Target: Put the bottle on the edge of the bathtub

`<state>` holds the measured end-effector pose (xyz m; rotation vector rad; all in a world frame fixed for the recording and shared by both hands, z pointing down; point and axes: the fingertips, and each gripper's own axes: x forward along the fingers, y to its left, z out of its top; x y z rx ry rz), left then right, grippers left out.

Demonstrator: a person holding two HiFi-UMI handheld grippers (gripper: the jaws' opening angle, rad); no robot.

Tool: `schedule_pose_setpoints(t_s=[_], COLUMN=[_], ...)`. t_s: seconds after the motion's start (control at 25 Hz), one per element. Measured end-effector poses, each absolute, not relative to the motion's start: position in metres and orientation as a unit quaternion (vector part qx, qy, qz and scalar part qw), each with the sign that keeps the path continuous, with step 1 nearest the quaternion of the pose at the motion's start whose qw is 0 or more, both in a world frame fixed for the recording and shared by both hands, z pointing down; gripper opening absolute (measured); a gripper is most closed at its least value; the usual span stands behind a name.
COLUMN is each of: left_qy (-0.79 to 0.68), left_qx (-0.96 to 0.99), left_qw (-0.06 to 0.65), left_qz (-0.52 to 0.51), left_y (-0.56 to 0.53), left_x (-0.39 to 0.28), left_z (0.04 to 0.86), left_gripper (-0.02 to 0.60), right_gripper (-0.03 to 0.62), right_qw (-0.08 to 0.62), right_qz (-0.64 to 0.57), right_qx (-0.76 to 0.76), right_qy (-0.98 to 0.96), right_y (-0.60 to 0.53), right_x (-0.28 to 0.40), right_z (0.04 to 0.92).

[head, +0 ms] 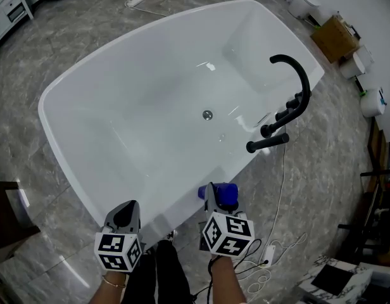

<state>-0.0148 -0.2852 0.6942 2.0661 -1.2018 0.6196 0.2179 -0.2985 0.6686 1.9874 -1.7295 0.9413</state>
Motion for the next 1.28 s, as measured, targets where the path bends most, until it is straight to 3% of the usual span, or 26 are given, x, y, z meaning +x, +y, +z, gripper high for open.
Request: schedule_pose_setpoints(t_s=[1.28], left_qy=[-0.468], left_qx=[0.783], left_qw=[0.330], left_qz=[0.241], left_y=[-0.260], left_x=[-0.030], left_z=[0.694], left_gripper=[0.011], right_gripper=[0.175], right_qw=[0.199], right_qz=[0.266], right_qx=[0.708], right_qy=[-0.623], right_y=[-0.292], right_x=[0.203], right_z=[0.665])
